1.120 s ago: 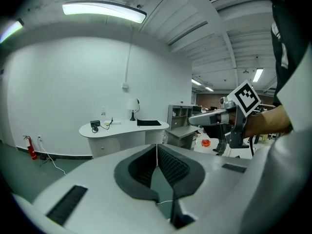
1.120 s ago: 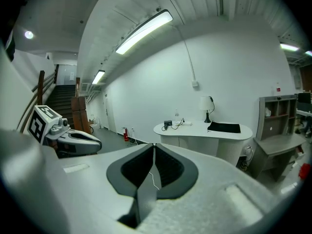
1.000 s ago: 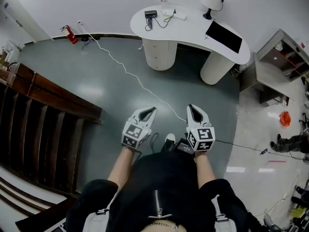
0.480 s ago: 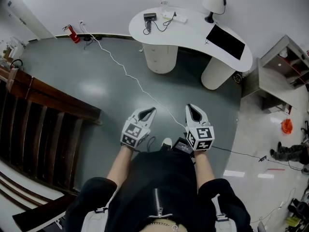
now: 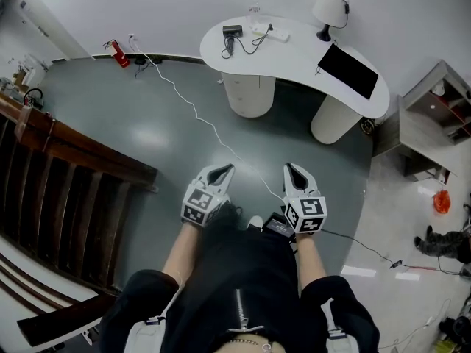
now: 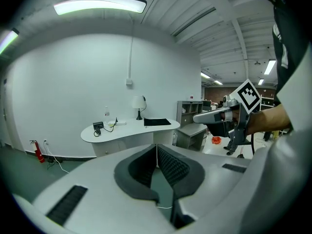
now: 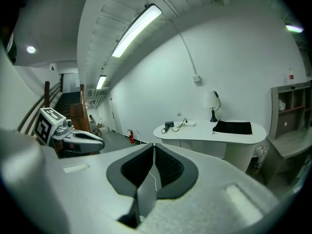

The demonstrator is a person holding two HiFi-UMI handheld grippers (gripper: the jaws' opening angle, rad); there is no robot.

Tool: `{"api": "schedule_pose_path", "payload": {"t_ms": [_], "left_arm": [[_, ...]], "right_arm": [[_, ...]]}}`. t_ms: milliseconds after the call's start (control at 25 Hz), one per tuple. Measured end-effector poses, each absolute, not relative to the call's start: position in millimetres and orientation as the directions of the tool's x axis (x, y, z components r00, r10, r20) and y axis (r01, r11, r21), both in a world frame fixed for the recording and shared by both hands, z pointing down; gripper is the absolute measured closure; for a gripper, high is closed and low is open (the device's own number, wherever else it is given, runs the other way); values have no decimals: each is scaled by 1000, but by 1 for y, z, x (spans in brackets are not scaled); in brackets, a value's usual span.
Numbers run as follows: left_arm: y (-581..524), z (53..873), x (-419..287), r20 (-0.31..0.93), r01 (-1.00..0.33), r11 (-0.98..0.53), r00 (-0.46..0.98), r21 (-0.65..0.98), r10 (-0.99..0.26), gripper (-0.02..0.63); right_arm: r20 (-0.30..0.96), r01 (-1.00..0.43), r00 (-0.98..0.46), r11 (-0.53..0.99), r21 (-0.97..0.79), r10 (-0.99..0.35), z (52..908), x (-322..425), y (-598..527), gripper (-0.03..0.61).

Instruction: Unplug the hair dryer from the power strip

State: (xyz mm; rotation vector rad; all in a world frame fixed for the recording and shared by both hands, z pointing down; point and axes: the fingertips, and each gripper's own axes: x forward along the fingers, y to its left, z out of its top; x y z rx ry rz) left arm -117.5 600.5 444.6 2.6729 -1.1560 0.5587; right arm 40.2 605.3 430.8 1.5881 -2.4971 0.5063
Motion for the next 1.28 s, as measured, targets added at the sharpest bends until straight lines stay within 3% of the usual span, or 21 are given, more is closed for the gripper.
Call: {"api": "schedule_pose_path", "payload": {"t_ms": [800,1280], "left_arm": [[475,463,-89,387,-647,-758,721,81,-574,600],[387,466,-112,381,-615,-782,750,102,-540,600]], "right_arm": [[344,-923,-380,330,-195,-859,442,47,488,572],[361,-935,-352,310,-172,-864,439,17,404,572]]}}
